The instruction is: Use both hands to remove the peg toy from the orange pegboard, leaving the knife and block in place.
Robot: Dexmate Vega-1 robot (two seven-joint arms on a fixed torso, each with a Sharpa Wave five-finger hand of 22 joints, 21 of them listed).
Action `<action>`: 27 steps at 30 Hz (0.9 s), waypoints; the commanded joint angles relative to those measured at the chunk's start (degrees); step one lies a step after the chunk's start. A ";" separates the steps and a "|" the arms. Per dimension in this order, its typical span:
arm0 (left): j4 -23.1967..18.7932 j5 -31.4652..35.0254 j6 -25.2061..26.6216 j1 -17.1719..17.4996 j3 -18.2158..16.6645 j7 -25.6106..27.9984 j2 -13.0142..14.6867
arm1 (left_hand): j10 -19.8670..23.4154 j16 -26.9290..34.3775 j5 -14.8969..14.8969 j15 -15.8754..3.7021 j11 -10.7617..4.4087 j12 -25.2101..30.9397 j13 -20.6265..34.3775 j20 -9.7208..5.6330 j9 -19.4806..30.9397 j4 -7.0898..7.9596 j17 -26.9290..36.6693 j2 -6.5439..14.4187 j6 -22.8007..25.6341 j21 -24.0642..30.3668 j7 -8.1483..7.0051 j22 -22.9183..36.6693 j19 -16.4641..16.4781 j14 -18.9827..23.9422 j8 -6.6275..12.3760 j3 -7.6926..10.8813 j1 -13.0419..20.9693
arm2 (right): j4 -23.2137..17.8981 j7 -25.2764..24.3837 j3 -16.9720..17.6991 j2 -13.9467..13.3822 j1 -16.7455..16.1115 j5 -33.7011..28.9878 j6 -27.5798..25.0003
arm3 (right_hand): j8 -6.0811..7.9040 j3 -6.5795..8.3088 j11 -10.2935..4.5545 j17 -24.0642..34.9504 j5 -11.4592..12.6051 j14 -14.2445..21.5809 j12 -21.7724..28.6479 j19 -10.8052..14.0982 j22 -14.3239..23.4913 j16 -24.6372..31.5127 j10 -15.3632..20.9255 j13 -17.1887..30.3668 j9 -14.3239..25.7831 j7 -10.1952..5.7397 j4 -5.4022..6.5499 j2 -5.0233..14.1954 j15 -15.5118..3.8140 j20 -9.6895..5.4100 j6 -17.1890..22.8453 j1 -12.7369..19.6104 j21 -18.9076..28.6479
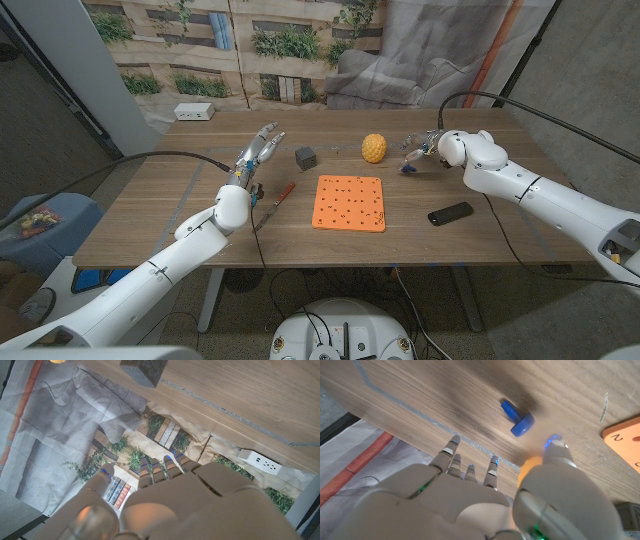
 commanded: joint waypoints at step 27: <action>17.02 -8.60 -20.31 -3.35 -0.99 2.95 -7.84 | 0.14 -0.07 0.00 -2.62 0.46 -0.02 0.06 -6.99 0.08 -0.22 0.17 4.84 0.30 -0.30 0.57 0.13 0.74 0.41 -0.30 0.19 0.50 | -0.32 -26.49 19.18 -0.35 -15.23 37.86 12.72 | -5.25 -1.07 -2.78 -0.87 -0.10 -2.35 0.46 -4.41 0.09 -0.27 1.27 -0.69 -1.65 0.65 1.57 2.12 -3.90 -2.48 -6.59 -6.15 -0.26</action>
